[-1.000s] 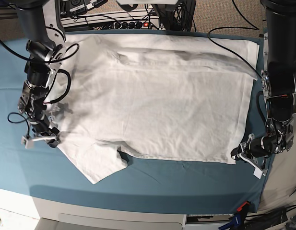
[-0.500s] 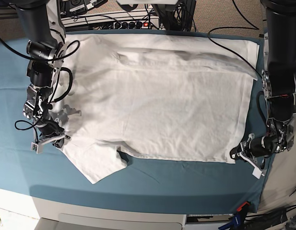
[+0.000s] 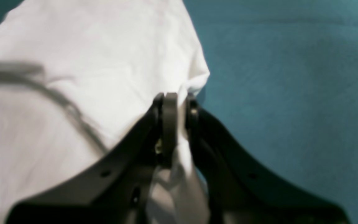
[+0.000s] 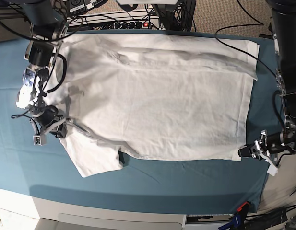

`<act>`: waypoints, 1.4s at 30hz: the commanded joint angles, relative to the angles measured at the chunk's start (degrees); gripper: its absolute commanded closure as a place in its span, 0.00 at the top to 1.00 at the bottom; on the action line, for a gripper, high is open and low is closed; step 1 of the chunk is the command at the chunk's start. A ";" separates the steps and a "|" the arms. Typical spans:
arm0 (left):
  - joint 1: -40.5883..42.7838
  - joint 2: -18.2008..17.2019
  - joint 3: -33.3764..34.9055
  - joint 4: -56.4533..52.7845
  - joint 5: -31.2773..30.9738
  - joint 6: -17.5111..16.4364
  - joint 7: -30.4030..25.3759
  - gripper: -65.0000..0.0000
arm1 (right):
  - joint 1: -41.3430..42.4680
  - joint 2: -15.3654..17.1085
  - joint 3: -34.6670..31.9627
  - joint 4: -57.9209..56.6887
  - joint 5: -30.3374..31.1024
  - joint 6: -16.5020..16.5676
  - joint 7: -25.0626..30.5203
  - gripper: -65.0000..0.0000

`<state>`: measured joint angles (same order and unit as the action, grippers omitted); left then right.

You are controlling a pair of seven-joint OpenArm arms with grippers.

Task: Fold the T-shirt properly
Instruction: 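Fold the hem side lengthwise over the shirt toward the collar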

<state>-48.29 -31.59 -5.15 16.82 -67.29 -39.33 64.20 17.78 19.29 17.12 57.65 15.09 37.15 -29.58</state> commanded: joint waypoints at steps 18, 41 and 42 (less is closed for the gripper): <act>8.22 -8.04 -0.07 5.57 -17.71 -0.67 15.80 0.00 | -14.53 6.43 0.28 18.08 1.99 -0.07 -3.52 0.00; 20.72 -13.18 -0.07 16.59 -17.71 -0.67 15.80 0.00 | -18.75 6.40 6.51 18.27 9.70 0.02 -13.14 0.00; 20.72 -13.18 -0.07 16.59 -17.71 -0.67 15.80 0.00 | -19.32 6.40 7.63 18.56 11.06 0.09 -13.64 0.00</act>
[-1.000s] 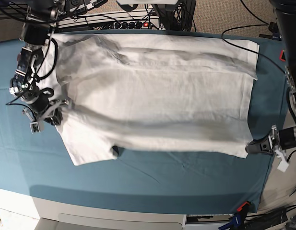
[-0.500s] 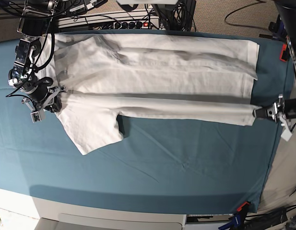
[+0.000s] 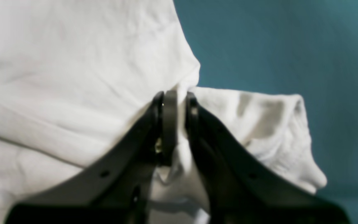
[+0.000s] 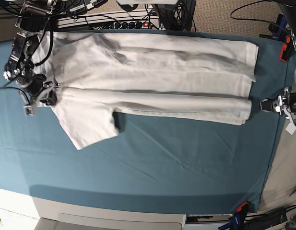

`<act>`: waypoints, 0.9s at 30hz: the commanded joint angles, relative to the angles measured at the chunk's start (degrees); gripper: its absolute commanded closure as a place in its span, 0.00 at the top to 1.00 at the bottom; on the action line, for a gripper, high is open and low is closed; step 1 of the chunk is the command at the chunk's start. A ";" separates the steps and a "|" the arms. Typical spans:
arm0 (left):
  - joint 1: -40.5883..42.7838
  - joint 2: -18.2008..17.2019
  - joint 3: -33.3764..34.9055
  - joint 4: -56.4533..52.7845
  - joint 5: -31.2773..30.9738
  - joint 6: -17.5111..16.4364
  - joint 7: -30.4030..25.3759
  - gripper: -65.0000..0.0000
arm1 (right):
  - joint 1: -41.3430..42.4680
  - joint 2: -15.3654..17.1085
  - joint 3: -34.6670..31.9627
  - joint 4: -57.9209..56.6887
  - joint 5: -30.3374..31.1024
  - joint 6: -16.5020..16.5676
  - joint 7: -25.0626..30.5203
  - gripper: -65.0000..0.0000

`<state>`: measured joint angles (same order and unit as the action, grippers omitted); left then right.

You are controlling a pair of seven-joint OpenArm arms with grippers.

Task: Fold the T-shirt properly
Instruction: 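Fold the hem side lengthwise over the shirt toward the collar, then release the right gripper and fold the sleeve end over the shirt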

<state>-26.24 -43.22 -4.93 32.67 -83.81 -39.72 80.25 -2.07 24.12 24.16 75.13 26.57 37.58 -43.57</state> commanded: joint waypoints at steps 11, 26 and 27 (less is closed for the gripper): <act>-1.36 -1.53 -0.28 0.74 -1.19 -0.28 -0.25 0.00 | -2.05 1.57 6.93 1.38 9.94 2.42 -0.20 0.00; -1.36 -1.49 -0.28 0.74 -1.19 -0.28 -0.25 0.04 | 5.35 1.05 11.43 1.38 14.53 2.42 0.39 0.34; -1.36 -1.42 -0.28 0.74 -1.19 -0.28 -0.25 0.04 | 6.82 0.83 11.96 1.36 14.14 2.10 0.35 0.34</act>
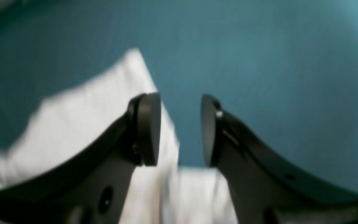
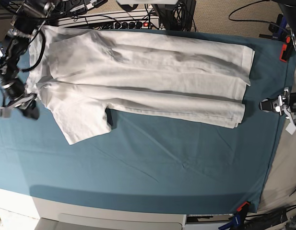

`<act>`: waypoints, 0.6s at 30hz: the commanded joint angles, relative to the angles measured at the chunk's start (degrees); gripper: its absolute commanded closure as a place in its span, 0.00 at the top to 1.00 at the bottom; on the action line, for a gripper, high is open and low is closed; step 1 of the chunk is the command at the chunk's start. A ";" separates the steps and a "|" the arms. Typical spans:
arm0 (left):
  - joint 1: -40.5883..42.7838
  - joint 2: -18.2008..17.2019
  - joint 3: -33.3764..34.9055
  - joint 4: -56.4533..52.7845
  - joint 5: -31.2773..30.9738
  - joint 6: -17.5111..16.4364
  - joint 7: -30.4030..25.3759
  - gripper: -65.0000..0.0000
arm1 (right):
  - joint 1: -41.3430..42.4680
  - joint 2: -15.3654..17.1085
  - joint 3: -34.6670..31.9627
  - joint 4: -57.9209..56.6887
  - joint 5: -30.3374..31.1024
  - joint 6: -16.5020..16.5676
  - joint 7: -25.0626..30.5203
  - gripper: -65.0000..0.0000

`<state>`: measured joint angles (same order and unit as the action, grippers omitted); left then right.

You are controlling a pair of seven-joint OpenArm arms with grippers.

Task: Fold the T-shirt properly
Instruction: 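Release the right gripper and fold the sleeve end over the shirt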

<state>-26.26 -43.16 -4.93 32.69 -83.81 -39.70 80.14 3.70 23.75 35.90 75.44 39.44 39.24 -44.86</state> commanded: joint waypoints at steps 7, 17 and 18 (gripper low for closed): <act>-1.33 -0.59 -0.28 0.90 -1.19 -0.30 -0.14 0.06 | 12.46 -0.83 -3.74 -9.86 -4.37 -6.67 0.87 0.34; -1.33 -0.37 -0.28 2.93 -1.19 -0.30 -0.14 0.12 | 22.73 -1.18 -9.64 -30.71 -0.55 -6.73 -3.26 0.34; -1.36 -0.35 -0.28 3.19 -1.19 -0.30 -0.14 0.12 | 22.82 -1.22 -9.86 -30.71 0.24 -6.62 -4.52 0.33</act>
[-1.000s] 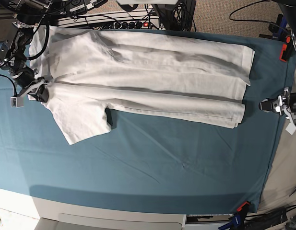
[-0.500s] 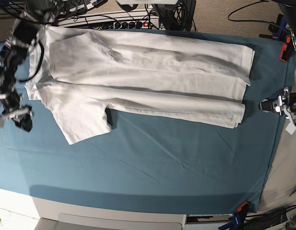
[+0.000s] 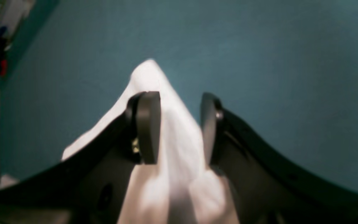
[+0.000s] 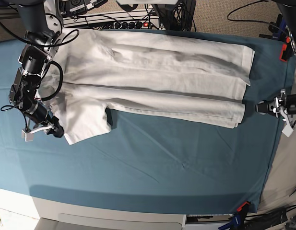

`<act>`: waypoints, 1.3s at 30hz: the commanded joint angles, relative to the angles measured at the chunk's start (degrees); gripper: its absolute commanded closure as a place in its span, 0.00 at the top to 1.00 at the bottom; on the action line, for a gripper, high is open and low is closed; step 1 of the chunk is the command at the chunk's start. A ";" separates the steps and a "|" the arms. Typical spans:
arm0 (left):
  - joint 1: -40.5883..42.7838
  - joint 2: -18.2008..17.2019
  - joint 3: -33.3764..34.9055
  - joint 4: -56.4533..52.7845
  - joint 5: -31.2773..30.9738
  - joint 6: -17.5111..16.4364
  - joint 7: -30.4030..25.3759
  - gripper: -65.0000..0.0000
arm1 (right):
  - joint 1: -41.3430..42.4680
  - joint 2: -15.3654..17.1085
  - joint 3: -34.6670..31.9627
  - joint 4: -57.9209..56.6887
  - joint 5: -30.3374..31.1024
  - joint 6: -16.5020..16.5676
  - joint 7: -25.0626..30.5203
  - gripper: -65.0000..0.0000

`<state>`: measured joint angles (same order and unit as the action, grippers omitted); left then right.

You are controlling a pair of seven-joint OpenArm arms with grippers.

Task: Fold the T-shirt properly
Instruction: 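Release the right gripper and fold the sleeve end over the shirt, then press the folded sleeve flat with the right gripper and reposition the left gripper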

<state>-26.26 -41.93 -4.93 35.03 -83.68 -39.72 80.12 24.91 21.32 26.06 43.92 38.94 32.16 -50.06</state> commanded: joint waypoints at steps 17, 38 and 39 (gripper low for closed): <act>-1.36 -1.60 -0.50 1.88 -1.32 -0.28 -0.12 0.12 | -3.67 -0.15 -1.40 19.37 18.75 7.84 -21.33 0.00; -1.33 -1.60 -0.50 1.88 -1.32 -0.28 -0.12 0.12 | -45.35 -6.54 -7.58 73.29 21.46 7.84 -24.50 0.00; -1.33 -1.60 -0.50 1.88 -1.32 -0.28 -0.12 0.12 | -46.88 -6.54 -7.58 74.77 21.49 7.84 -24.50 0.00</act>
<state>-26.24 -42.06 -5.04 36.27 -83.68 -39.72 80.14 -22.26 14.26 18.24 117.82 58.70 39.86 -75.83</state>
